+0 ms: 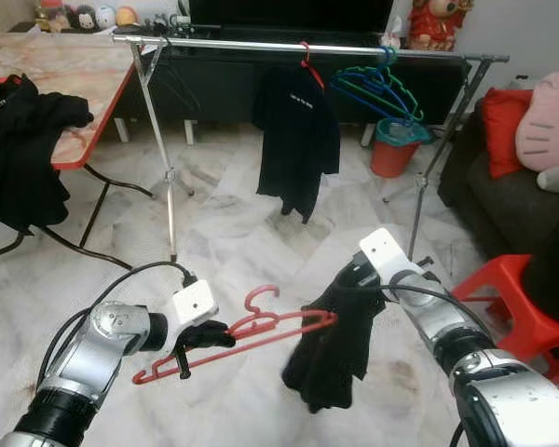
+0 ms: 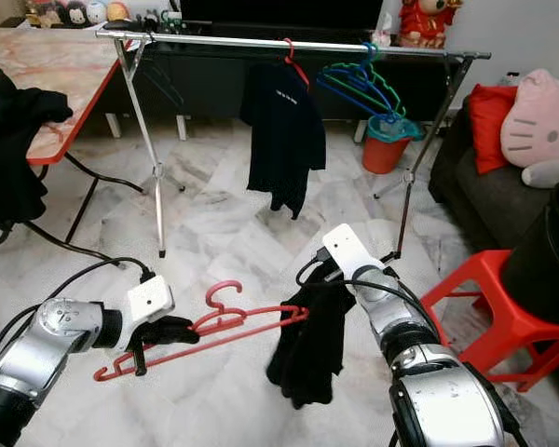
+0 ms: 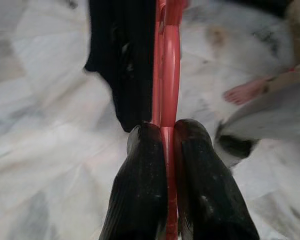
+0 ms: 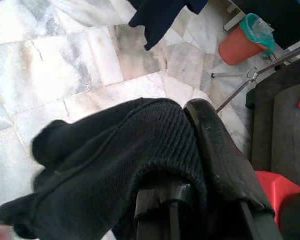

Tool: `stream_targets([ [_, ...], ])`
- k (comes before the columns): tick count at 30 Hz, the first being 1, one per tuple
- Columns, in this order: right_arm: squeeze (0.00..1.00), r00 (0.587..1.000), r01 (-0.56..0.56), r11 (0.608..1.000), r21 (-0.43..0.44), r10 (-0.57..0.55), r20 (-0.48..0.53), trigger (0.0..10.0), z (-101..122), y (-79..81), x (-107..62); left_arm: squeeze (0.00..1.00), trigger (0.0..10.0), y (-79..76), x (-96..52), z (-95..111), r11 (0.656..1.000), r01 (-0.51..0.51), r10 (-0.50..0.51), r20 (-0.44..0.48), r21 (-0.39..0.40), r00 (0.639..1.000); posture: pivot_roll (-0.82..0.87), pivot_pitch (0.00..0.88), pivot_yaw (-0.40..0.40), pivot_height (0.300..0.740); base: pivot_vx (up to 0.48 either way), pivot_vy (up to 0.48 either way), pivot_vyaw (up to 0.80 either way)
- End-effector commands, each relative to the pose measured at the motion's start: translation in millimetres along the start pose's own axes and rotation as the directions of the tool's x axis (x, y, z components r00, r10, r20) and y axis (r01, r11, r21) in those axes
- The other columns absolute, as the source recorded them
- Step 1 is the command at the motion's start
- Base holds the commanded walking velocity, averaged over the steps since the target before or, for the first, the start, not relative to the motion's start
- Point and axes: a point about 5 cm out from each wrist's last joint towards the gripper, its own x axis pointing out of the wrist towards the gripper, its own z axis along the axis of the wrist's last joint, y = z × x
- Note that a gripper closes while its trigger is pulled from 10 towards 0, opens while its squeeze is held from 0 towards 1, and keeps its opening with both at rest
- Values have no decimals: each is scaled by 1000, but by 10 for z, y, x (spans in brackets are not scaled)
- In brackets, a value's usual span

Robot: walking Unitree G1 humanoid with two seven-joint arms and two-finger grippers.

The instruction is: Hang hanger

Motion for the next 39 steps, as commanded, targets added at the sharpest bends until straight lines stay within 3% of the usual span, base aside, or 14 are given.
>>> stream_targets([
  [1,0,998,26,999,-19,-25,57,10000,214,-77,13,0,10000,-50,46,172,999,23,-24,44,24,999,21,0,-105,740,0,0,0],
  [6,0,997,15,999,-30,-13,72,10000,275,-52,19,0,10000,-90,204,336,1000,5,-7,106,19,994,21,0,-105,740,0,0,0],
  [13,0,997,14,999,-31,-11,81,10000,319,-72,20,0,10000,-102,313,386,998,-55,54,89,12,995,16,0,-103,740,0,0,0],
  [20,0,996,21,999,-34,-18,90,10000,338,-100,18,0,10000,-30,341,427,991,-135,134,82,15,988,17,0,-104,740,0,0,0],
  [30,0,996,38,999,-38,-35,80,10000,300,-168,12,0,10000,-104,227,322,998,-39,39,-7,51,999,15,0,-105,740,0,0,0],
  [32,0,996,41,998,-40,-37,82,10000,311,-175,12,0,10000,-50,206,282,994,-83,86,-39,75,996,17,0,-107,740,0,0,0],
  [39,0,996,33,999,-39,-30,90,10000,344,-146,17,0,10000,21,239,301,985,-162,162,-10,54,987,18,0,-110,740,0,0,0],
])
